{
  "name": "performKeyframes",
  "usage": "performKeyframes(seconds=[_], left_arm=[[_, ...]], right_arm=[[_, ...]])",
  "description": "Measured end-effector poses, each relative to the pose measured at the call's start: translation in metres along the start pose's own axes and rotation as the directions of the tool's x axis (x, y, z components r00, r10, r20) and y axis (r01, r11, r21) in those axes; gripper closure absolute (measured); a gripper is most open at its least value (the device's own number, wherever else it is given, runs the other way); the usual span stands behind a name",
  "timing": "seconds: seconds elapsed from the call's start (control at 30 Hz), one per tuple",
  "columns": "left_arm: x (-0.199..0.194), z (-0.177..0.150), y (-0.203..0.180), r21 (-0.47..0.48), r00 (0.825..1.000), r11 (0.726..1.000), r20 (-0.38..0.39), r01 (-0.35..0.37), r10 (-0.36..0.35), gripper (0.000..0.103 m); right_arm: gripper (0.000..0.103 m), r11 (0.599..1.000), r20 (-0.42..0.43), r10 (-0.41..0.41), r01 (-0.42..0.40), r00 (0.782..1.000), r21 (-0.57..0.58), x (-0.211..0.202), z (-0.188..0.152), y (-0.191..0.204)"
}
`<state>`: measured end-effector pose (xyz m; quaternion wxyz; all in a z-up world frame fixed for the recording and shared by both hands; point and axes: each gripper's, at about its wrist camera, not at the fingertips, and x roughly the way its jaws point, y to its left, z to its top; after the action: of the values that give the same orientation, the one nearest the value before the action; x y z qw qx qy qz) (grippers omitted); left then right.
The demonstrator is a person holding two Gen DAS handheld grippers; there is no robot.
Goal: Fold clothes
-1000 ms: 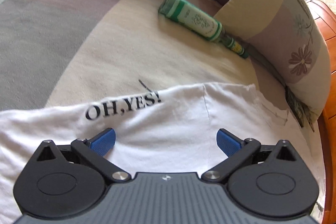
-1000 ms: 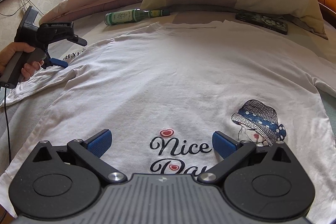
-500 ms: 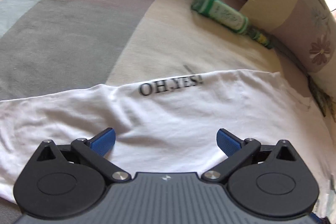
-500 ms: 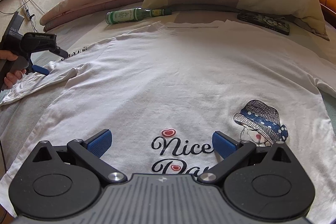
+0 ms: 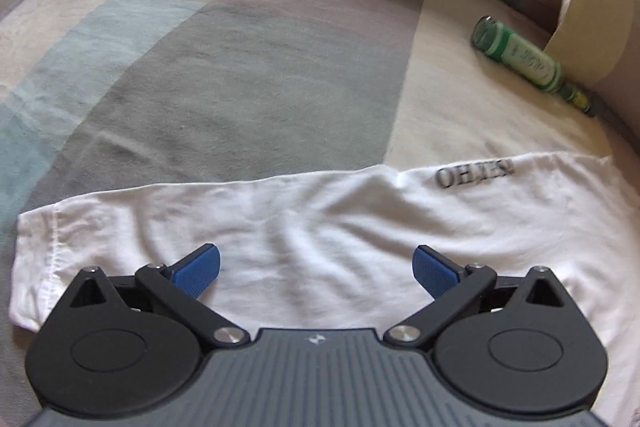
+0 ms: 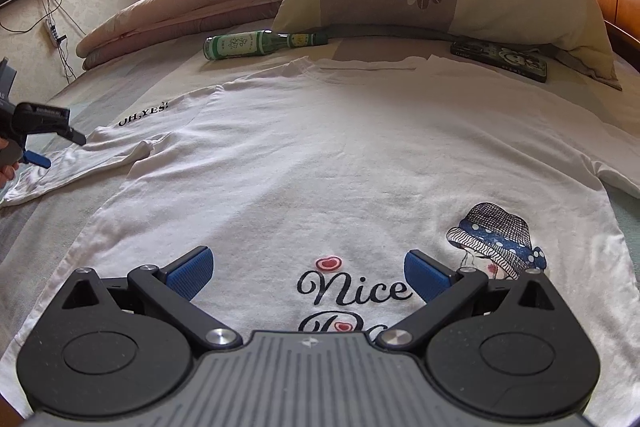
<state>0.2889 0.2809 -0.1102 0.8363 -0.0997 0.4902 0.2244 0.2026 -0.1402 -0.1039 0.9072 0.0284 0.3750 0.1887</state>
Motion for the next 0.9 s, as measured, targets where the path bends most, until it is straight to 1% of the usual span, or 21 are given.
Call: performKeyframes(seconds=[0.07, 0.1, 0.13, 0.2, 0.23, 0.27, 0.3, 0.33, 0.37, 0.4, 0.43, 0.5, 0.53, 0.57, 0.6, 0.63, 0.7, 0.73, 0.8, 0.83, 0.9], left_arm=[[-0.005, -0.005, 0.016, -0.027, 0.997, 0.998, 0.041, -0.058, 0.06, 0.001], [-0.011, -0.006, 0.023, -0.056, 0.996, 0.996, 0.036, -0.074, 0.076, 0.002], [-0.02, -0.008, 0.025, -0.049, 0.996, 0.996, 0.049, -0.076, 0.078, 0.003], [-0.043, -0.016, 0.015, 0.035, 0.994, 0.999, 0.11, -0.026, 0.022, 0.003], [-0.054, -0.02, 0.006, 0.085, 0.992, 0.996, 0.123, 0.011, -0.022, 0.002], [-0.065, -0.025, -0.006, 0.139, 0.988, 0.988, 0.133, 0.06, -0.079, 0.002], [-0.076, -0.03, -0.019, 0.201, 0.979, 0.972, 0.14, 0.12, -0.149, 0.001], [-0.087, -0.035, -0.036, 0.262, 0.965, 0.948, 0.142, 0.179, -0.221, 0.001], [-0.096, -0.041, -0.055, 0.328, 0.945, 0.914, 0.139, 0.238, -0.296, 0.001], [-0.105, -0.047, -0.073, 0.39, 0.921, 0.874, 0.133, 0.29, -0.365, 0.001], [-0.113, -0.053, -0.092, 0.443, 0.894, 0.83, 0.123, 0.338, -0.43, 0.001], [-0.119, -0.065, -0.129, 0.527, 0.829, 0.729, 0.079, 0.437, -0.553, 0.001], [-0.119, -0.07, -0.147, 0.551, 0.799, 0.684, 0.051, 0.478, -0.599, 0.001], [-0.114, -0.074, -0.165, 0.564, 0.776, 0.646, 0.015, 0.515, -0.631, 0.001], [-0.107, -0.077, -0.181, 0.565, 0.761, 0.621, -0.018, 0.543, -0.648, 0.001], [-0.099, -0.079, -0.194, 0.557, 0.758, 0.613, -0.046, 0.561, -0.651, 0.001], [-0.081, -0.083, -0.213, 0.528, 0.773, 0.634, -0.07, 0.565, -0.631, 0.001], [-0.071, -0.081, -0.217, 0.506, 0.783, 0.653, -0.078, 0.565, -0.617, 0.001], [-0.05, -0.078, -0.212, 0.462, 0.839, 0.728, -0.071, 0.507, -0.54, 0.001], [-0.045, -0.076, -0.207, 0.459, 0.863, 0.757, -0.041, 0.465, -0.504, 0.001], [-0.046, -0.071, -0.191, 0.434, 0.872, 0.783, -0.015, 0.446, -0.489, 0.003]], right_arm=[[0.0, 1.0, 0.008, -0.018, 0.018, 1.0, 0.017, -0.006, -0.002, 0.003], [0.0, 0.999, -0.002, -0.037, 0.037, 0.999, 0.017, -0.008, -0.005, 0.004], [0.0, 0.998, -0.013, -0.056, 0.056, 0.998, 0.015, -0.01, -0.009, 0.006], [0.0, 0.996, -0.037, -0.088, 0.089, 0.995, 0.008, -0.012, -0.018, 0.011], [0.0, 0.995, -0.049, -0.1, 0.1, 0.994, 0.002, -0.012, -0.022, 0.013], [0.0, 0.994, -0.062, -0.111, 0.111, 0.992, -0.004, -0.013, -0.027, 0.016], [0.0, 0.993, -0.075, -0.119, 0.119, 0.99, -0.011, -0.012, -0.031, 0.019], [0.0, 0.992, -0.083, -0.129, 0.127, 0.988, -0.022, -0.012, -0.035, 0.022], [0.0, 0.989, -0.086, -0.143, 0.14, 0.986, -0.041, -0.013, -0.039, 0.026], [0.0, 0.986, -0.094, -0.159, 0.153, 0.983, -0.068, -0.014, -0.042, 0.031], [0.0, 0.984, -0.097, -0.166, 0.158, 0.981, -0.086, -0.016, -0.046, 0.034], [0.0, 0.98, -0.102, -0.176, 0.164, 0.979, -0.117, -0.018, -0.052, 0.039], [0.0, 0.98, -0.099, -0.174, 0.162, 0.98, -0.114, -0.02, -0.054, 0.039], [0.0, 0.981, -0.095, -0.17, 0.16, 0.981, -0.107, -0.021, -0.056, 0.038], [0.0, 0.983, -0.091, -0.166, 0.157, 0.982, -0.098, -0.022, -0.058, 0.037], [0.0, 0.984, -0.086, -0.161, 0.154, 0.983, -0.089, -0.023, -0.058, 0.035], [0.0, 0.984, -0.081, -0.161, 0.154, 0.984, -0.087, -0.024, -0.06, 0.033], [0.0, 0.984, -0.081, -0.161, 0.154, 0.984, -0.086, -0.024, -0.06, 0.033], [0.0, 0.985, -0.08, -0.159, 0.152, 0.984, -0.081, -0.025, -0.06, 0.032], [0.0, 0.985, -0.079, -0.158, 0.152, 0.984, -0.077, -0.025, -0.061, 0.031], [0.0, 0.985, -0.073, -0.161, 0.157, 0.984, -0.065, -0.025, -0.061, 0.029]])
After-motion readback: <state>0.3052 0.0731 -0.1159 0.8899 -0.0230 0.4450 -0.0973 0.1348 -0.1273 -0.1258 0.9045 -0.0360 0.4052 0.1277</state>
